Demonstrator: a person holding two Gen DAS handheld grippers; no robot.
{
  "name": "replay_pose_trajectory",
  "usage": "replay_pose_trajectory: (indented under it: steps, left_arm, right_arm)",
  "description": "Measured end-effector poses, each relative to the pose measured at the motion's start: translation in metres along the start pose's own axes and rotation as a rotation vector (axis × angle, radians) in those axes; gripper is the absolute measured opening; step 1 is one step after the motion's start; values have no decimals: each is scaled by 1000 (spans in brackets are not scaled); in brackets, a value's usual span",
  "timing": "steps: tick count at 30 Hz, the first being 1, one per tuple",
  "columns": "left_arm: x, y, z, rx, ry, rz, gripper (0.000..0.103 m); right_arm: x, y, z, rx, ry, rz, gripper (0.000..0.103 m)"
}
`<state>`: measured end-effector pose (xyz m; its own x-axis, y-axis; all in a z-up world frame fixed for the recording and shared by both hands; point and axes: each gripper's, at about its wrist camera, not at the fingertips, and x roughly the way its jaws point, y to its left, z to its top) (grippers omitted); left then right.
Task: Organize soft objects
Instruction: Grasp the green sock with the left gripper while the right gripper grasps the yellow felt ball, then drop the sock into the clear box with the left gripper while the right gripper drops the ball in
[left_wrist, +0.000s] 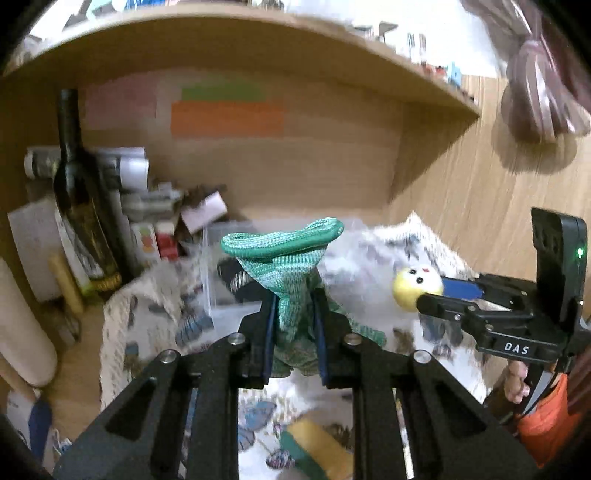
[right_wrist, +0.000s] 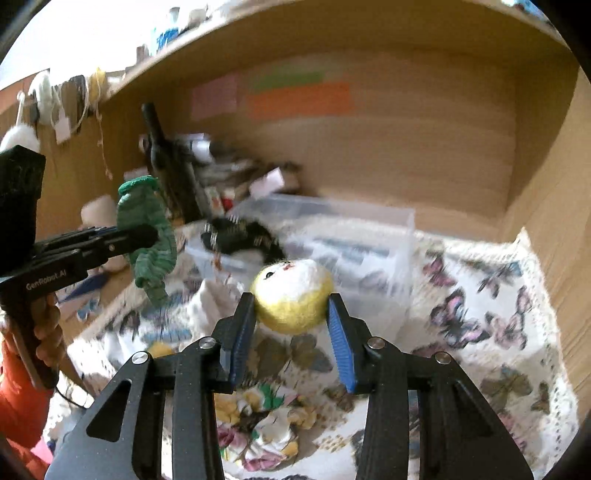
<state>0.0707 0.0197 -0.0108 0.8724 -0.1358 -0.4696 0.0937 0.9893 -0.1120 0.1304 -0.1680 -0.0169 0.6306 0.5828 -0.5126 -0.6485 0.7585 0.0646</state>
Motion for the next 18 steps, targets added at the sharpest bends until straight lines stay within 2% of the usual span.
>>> replay_pose_trajectory:
  steps: [4,10,14,18]
  left_arm:
    - [-1,-3,23,3,-57,7,18]
    - [15,-9,50,-1,-79,7,18]
    - [38,-15,58,15,-54,19,18]
    - [68,-18,59,41,-10,39,18]
  right_arm:
    - [-7,-5,15,-3,-55,-32,36]
    - [-5,-14,36,-7,-108,-85,36]
    - [8,-22,42,-14,-93,-119,36]
    - [29,-33,44,-2,-40,-126,36]
